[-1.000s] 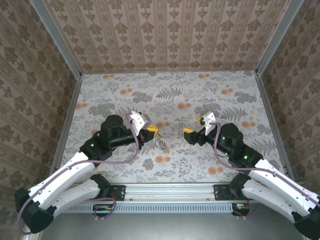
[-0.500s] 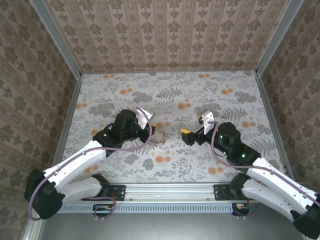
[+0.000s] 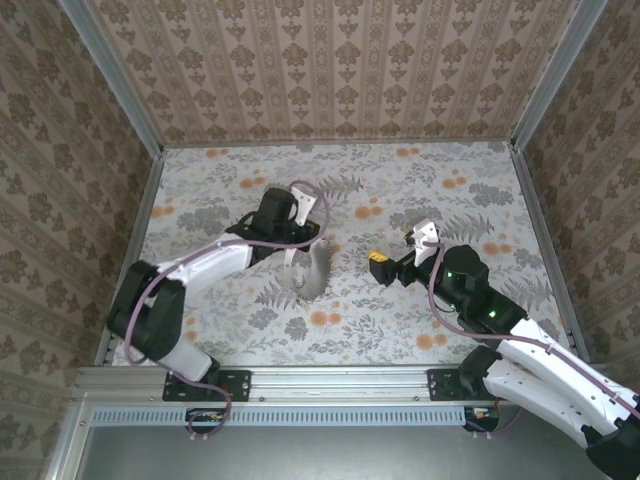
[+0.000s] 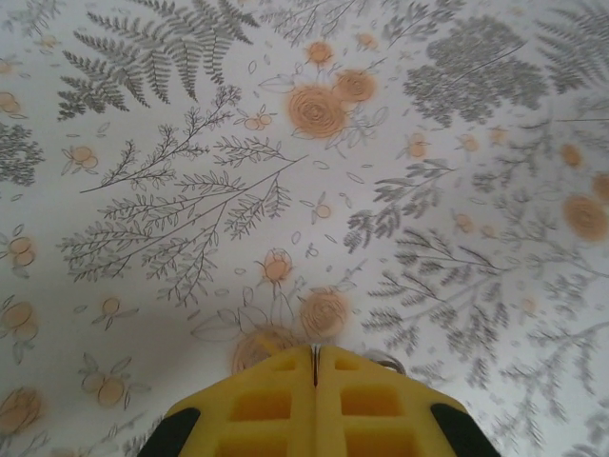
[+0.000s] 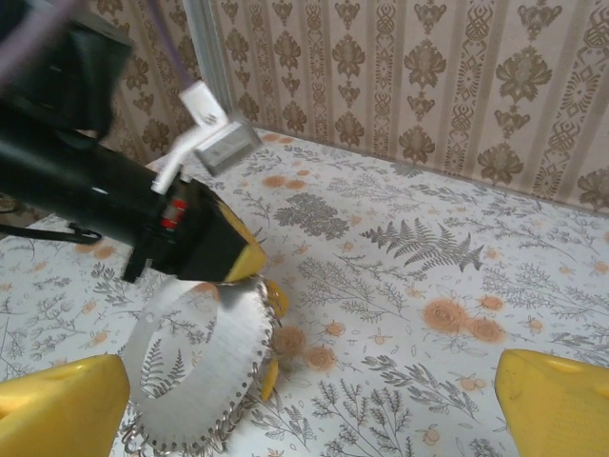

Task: Put the keys on the keyring

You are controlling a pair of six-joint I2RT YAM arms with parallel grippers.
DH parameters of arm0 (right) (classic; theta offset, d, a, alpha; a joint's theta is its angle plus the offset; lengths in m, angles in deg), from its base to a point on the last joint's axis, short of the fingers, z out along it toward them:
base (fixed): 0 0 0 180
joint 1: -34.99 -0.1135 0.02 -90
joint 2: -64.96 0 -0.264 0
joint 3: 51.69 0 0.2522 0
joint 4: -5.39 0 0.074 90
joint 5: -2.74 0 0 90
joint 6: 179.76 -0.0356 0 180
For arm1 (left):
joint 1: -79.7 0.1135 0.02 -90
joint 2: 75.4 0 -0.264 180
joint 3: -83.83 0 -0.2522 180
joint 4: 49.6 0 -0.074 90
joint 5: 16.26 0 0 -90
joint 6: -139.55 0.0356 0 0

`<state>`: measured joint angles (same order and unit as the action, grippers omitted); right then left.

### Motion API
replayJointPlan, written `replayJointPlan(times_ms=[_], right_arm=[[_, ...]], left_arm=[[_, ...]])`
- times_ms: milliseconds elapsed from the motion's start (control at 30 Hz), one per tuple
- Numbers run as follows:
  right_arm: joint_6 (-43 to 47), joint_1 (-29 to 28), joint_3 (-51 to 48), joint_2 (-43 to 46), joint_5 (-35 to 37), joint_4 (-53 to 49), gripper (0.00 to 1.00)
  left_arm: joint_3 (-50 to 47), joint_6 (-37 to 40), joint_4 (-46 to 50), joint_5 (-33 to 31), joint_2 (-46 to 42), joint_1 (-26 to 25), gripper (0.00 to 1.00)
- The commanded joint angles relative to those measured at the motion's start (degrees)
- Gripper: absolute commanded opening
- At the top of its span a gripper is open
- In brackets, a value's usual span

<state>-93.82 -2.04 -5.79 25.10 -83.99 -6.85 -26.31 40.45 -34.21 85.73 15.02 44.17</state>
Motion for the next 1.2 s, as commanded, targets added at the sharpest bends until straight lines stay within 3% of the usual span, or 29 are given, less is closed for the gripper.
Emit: replayJointPlan(times_ms=[0,300,500,733,767,800,833,867,933,1033,1100,1167], right_arm=[[1.5,0.5,0.7,0.7,1.9,0.2,1.0],[1.3,1.2,0.1,0.4,4.6,0.9,1.0],[0.4,2.4,0.2,2.7,6.9,0.2,1.0],[0.5,3.2,0.6,6.1,10.1,-3.9,1.0],[0.7,3.4,0.2,6.1,10.8,-4.4,1.0],[0.8,3.7,-0.3,6.0,11.6,-4.3,1.0],[0.6,4.3,-1.1,5.6,12.9,-3.7,1.0],[0.4,5.2,-2.0,4.9,14.0,-2.8,1.0],[-0.5,7.9,-4.3,3.0,15.6,0.5,1.0],[-3.6,14.6,-7.5,-1.8,14.5,7.6,1.0],[-5.8,19.2,-8.4,-5.8,11.9,10.8,1.0],[-0.4,22.7,-10.7,-10.5,5.5,18.3,1.0]], left_arm=[[4.8,-0.3,-2.0,1.0,4.7,0.4,0.0],[7.0,-0.7,-0.3,1.7,12.2,0.5,0.0],[5.4,-0.4,0.6,4.1,8.7,0.8,0.31],[1.2,1.1,4.5,2.4,-3.9,1.9,0.46],[-0.6,1.6,4.8,1.6,-7.3,2.2,0.49],[-2.6,1.9,4.7,0.6,-10.3,2.5,0.62],[-4.7,1.7,5.0,-0.8,-13.9,3.2,0.89],[-7.0,1.1,5.3,-2.6,-16.9,4.3,0.99],[-10.9,0.1,5.5,-4.1,-23.1,7.3,1.0],[-15.8,-3.0,6.4,-13.8,-30.7,11.5,1.0],[-18.0,-4.5,7.0,-17.8,-33.8,13.8,1.0],[-20.5,-6.1,6.7,-26.9,-36.2,14.7,1.0]])
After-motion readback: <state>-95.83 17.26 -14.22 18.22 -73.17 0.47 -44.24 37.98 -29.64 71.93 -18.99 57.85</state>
